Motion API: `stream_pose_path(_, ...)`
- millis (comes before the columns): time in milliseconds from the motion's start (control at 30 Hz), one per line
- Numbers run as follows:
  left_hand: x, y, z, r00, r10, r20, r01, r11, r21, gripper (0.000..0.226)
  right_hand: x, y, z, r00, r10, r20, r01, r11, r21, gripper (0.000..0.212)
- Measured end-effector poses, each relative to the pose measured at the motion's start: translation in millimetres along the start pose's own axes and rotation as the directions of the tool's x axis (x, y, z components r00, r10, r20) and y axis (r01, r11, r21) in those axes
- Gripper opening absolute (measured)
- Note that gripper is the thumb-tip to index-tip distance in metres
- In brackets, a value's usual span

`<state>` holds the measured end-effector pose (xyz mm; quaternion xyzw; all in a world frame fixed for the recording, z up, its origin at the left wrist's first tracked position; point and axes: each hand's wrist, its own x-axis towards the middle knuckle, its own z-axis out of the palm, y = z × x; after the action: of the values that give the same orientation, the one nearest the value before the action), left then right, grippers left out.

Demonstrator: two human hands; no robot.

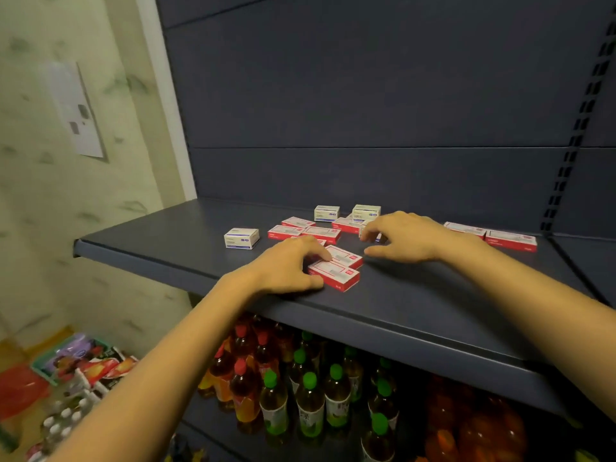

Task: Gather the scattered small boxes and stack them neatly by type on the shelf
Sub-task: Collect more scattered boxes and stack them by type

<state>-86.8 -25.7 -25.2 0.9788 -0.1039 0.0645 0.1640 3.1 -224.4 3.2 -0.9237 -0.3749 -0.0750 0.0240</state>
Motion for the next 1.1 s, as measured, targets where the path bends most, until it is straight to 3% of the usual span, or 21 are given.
stream_pose_path(233, 23, -27, -13, 0.966, 0.218, 0.141, -0.209, 0.975, -0.073, 0.034, -3, -12, -1, 0.994, 0.11, 0.016, -0.11, 0.993, 0.053, 0.034)
stream_pose_path(367, 29, -40, -20, 0.935, 0.286, 0.207, -0.257, 0.953, -0.159, 0.031, -1, -25, -1, 0.985, 0.173, 0.015, -0.173, 0.98, 0.094, 0.034)
stream_pose_path(633, 12, -75, -50, 0.931, 0.363, -0.031, -0.361, 0.907, -0.215, 0.029, 1, -49, 8, 0.954, 0.298, -0.016, -0.293, 0.944, 0.149, 0.031)
stream_pose_path(800, 8, -87, -61, 0.902, 0.36, -0.239, -0.402, 0.902, -0.159, 0.038, -1, -65, 25, 0.926, 0.377, -0.001, -0.373, 0.916, 0.145, 0.047)
stream_pose_path(1100, 31, -64, -54, 0.88, 0.379, -0.288, -0.449, 0.861, -0.24, 0.033, -60, -59, 17, 0.841, 0.516, -0.166, -0.501, 0.856, 0.126, 0.04)
